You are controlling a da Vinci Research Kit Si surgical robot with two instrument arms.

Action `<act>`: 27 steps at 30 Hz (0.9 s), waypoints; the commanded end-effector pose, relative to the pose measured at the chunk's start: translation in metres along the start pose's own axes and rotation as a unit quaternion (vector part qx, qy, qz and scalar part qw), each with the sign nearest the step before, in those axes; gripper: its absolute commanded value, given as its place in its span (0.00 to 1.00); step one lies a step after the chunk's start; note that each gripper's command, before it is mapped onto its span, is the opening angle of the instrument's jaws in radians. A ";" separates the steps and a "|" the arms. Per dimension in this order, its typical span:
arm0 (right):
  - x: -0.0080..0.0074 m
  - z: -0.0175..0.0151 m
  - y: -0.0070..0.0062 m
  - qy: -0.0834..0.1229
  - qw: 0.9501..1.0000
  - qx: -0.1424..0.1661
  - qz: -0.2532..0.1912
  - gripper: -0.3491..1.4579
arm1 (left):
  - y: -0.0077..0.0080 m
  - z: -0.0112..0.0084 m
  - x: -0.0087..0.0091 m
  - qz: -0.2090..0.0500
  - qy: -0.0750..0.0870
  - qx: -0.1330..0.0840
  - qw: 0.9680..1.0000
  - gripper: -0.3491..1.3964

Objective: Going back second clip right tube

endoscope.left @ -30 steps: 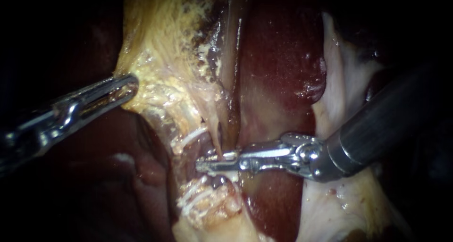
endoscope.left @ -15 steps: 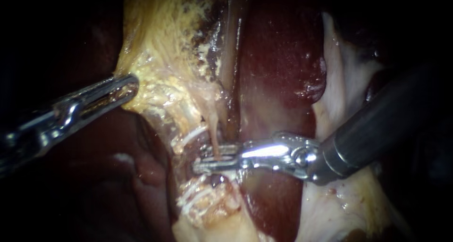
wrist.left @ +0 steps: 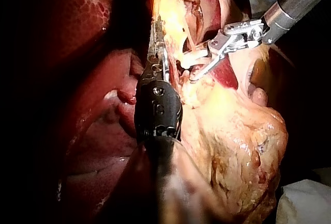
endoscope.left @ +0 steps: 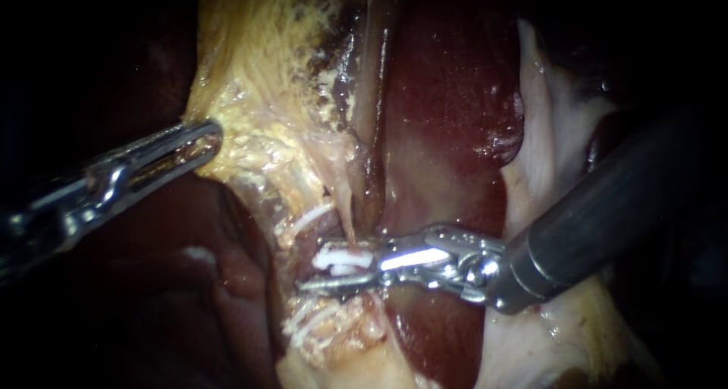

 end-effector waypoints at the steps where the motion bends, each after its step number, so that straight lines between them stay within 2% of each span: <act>1: -0.0001 0.0000 0.0001 -0.001 1.000 0.001 0.000 0.52 | 0.0000 0.0000 0.0000 0.000 0.000 0.000 1.000 0.00; 3: 0.0000 -0.0001 0.0003 0.000 1.000 -0.002 -0.003 0.52 | 0.0000 0.0000 0.0000 0.000 0.000 0.000 1.000 0.00; 7: 0.0000 -0.0008 0.0015 0.009 1.000 -0.020 -0.008 0.52 | 0.0000 0.0000 0.0000 0.000 0.000 0.000 1.000 0.00; 11: -0.0001 -0.0026 0.0030 0.016 0.999 -0.033 -0.015 0.52 | 0.0000 -0.0001 0.0000 0.000 0.000 0.000 1.000 0.00; 15: 0.0003 -0.0050 0.0037 0.017 0.999 -0.037 -0.023 0.52 | 0.0000 -0.0001 0.0000 0.000 0.000 0.000 1.000 0.00; 19: 0.0011 -0.0073 0.0032 0.015 0.998 -0.033 -0.054 0.52 | 0.0000 -0.0001 0.0000 0.000 0.000 0.000 1.000 0.00; 22: 0.0020 -0.0091 0.0024 0.012 0.997 -0.030 -0.074 0.52 | -0.0001 -0.0002 0.0000 0.000 0.000 0.000 1.000 0.00; 27: 0.0045 -0.0127 0.0008 0.014 0.994 -0.028 -0.105 0.52 | -0.0001 -0.0002 0.0000 0.000 0.000 -0.001 1.000 0.00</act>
